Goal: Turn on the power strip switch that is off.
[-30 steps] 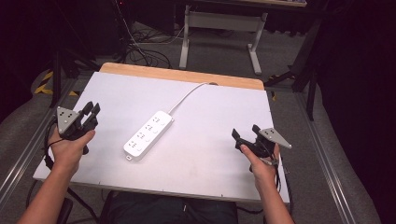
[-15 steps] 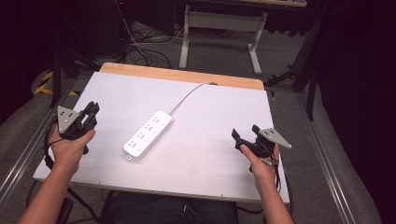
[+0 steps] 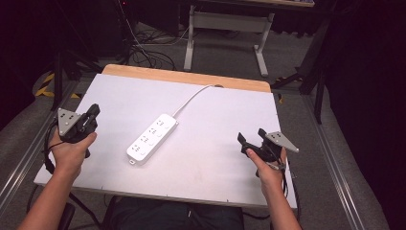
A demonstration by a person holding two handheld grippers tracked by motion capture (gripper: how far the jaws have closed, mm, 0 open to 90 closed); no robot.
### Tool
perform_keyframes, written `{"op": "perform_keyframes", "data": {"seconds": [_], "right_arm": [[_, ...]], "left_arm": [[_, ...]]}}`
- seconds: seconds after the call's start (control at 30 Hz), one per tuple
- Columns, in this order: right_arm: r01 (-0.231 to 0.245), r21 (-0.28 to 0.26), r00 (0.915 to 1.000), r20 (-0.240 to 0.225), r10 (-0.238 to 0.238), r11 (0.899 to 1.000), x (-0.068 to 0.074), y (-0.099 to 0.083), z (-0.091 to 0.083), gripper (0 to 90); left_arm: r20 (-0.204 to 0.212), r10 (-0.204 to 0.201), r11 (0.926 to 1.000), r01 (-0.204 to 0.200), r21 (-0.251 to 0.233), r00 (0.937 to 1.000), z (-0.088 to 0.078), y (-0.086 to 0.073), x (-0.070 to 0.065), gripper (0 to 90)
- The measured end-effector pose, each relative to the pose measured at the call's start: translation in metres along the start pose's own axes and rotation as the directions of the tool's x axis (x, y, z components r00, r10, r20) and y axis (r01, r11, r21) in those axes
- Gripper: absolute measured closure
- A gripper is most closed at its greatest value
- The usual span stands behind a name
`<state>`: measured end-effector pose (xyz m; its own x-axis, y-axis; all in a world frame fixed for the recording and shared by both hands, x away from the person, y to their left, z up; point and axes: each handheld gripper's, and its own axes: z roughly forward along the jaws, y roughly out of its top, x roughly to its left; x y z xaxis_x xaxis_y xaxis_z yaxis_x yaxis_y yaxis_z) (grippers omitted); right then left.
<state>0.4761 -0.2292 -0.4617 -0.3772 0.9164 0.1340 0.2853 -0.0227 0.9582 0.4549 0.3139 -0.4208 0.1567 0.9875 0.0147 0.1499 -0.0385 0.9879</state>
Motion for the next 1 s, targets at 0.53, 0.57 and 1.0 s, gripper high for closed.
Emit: {"op": "perform_keyframes", "data": {"seconds": [0.53,0.57,1.0], "right_arm": [[-0.004,0.002,1.0000,-0.006,0.004,1.000,0.000,0.000,0.000,12.4],[-0.004,0.002,1.0000,-0.006,0.004,1.000,0.000,0.000,0.000,12.4],[-0.006,0.003,1.0000,-0.008,0.006,1.000,0.000,0.000,0.000,12.7]], "left_arm": [[0.050,0.032,0.9991,-0.033,0.028,0.9983,-0.004,0.008,-0.007,90.0],[0.053,0.029,0.9991,-0.031,0.030,0.9982,-0.004,0.008,-0.008,90.0],[0.122,0.047,0.9946,-0.058,0.086,0.9914,-0.001,0.010,-0.015,90.0]]}}
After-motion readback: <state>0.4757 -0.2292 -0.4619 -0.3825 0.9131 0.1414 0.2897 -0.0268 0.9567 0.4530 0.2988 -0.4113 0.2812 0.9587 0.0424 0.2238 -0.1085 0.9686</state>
